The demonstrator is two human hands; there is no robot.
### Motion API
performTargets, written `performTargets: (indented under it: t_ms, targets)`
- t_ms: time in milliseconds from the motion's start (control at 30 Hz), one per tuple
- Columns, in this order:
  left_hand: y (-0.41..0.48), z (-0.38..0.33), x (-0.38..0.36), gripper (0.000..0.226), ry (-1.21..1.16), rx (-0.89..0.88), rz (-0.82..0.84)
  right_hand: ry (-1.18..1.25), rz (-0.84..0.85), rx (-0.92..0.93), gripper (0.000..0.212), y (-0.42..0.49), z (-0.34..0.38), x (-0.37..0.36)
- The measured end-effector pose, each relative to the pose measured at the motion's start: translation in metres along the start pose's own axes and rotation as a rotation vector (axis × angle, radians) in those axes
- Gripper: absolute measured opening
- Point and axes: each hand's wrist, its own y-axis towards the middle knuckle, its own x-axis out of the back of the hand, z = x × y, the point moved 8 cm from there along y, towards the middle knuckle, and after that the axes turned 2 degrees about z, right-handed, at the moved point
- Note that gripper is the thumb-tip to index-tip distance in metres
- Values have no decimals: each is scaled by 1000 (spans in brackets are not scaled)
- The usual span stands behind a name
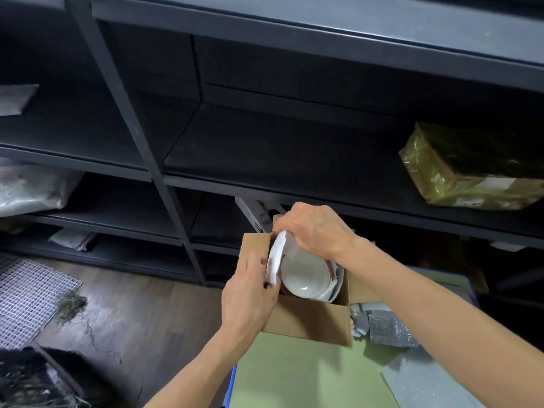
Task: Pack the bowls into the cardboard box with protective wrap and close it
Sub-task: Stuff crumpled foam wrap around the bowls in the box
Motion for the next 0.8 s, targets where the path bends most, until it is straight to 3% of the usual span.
performTargets:
  t_ms: [167, 367, 600, 800]
  targets:
    - [10, 2, 6, 9, 43, 16, 2, 38, -35, -72, 36, 0, -8, -3]
    - [11, -1, 9, 10, 115, 15, 2, -78, -66, -215, 16, -4, -27, 1]
    - [5, -13, 15, 3, 121, -23, -14, 169, -81, -151, 22, 4, -20, 3]
    - [-3, -18, 23, 16, 168, -52, -31, 385, -93, -139, 20, -7, -20, 7]
